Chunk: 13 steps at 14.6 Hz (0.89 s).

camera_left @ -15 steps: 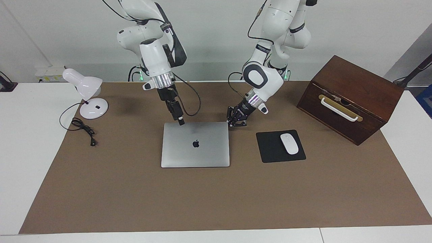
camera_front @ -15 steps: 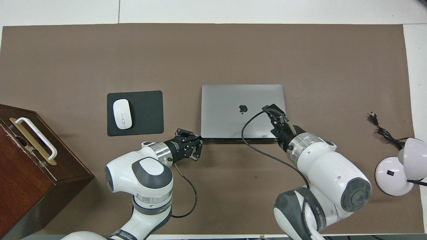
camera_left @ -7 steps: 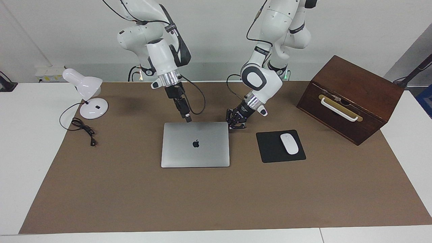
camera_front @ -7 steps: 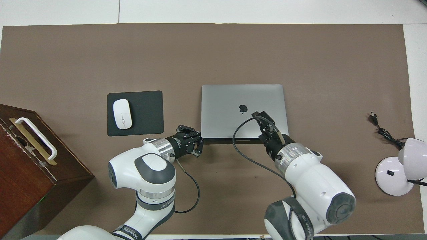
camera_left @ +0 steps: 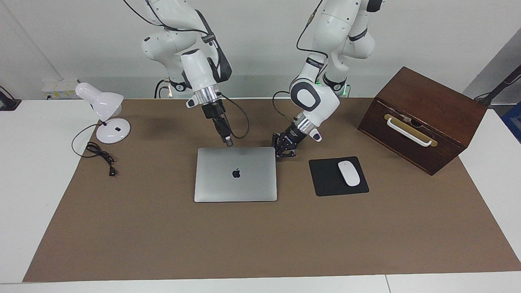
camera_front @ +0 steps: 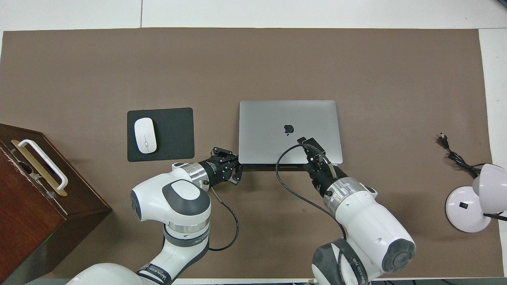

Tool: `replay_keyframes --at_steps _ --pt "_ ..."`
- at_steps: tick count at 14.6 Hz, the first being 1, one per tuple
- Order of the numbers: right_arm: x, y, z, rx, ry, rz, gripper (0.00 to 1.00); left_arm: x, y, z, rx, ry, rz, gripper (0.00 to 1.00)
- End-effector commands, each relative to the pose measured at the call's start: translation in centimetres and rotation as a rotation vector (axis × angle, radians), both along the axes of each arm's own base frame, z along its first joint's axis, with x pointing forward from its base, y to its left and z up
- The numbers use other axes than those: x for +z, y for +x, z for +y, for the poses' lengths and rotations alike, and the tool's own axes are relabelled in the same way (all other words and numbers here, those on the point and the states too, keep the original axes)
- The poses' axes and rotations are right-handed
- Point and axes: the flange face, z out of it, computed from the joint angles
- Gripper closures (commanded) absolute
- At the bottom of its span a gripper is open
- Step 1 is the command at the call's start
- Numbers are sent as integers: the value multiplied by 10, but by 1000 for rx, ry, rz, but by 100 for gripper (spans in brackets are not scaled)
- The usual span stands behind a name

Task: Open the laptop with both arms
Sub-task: 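Hold the laptop base with the left gripper and lift the lid edge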

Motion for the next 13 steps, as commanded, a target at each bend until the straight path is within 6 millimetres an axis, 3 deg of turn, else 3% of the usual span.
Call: replay_keyframes --at_steps 1,13 --pt "-1 -9 -3 -22 31 -13 0 -10 0 -8 8 20 -1 100" --pt "-26 -7 -1 -41 12 40 0 -19 -6 -10 -19 50 -8 100"
